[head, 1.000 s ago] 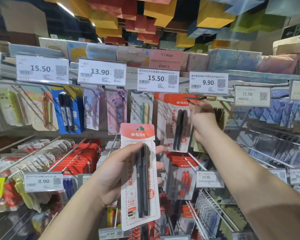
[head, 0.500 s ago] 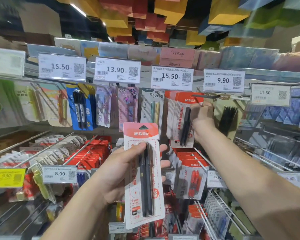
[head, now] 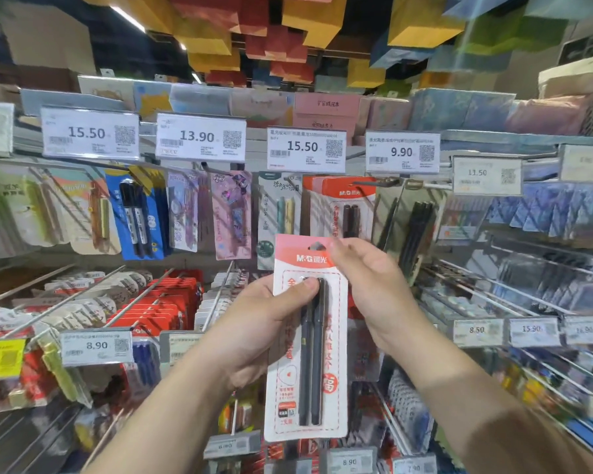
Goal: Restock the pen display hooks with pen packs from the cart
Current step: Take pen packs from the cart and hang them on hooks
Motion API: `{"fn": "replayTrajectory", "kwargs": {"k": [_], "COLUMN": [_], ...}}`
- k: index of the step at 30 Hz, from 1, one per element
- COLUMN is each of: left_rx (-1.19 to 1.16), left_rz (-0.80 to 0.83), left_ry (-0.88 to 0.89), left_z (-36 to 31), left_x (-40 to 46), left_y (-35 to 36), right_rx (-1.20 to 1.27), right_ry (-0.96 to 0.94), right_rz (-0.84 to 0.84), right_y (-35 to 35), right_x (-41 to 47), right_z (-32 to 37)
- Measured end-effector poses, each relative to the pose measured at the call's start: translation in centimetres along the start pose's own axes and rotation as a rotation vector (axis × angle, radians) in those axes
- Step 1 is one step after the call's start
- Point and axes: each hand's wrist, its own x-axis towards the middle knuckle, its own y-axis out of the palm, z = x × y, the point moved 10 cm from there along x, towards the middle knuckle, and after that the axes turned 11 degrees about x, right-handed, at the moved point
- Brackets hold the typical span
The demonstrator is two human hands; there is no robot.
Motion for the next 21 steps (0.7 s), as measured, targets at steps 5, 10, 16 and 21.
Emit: {"fn": "replayTrajectory", "kwargs": {"k": [5, 10, 16, 21], "left_rx": [0.147, 0.347, 0.455, 0.495], "left_rz": [0.022, -0.124, -0.14, -0.19], "left_ry": [0.073, 0.23, 0.32, 0.362], "left_z": [-1.4, -5.6, -9.7, -11.3], "left_x": [0.6, 2.9, 5.1, 6.3], "left_y": [2.9, 2.6, 4.1, 4.9], "right_rx": [-0.009, -0.045, -0.008, 0.034], "right_ry": [0.001, -0.069, -0.152, -0.204], "right_rz": [-0.034, -0.085, -0.113, -0.213], "right_y": [-2.4, -4.5, -4.8, -5.8], "right_x": [-0.2, 0.5, 2.1, 3.0], "right_z": [1.3, 4.0, 6.2, 7.3]}}
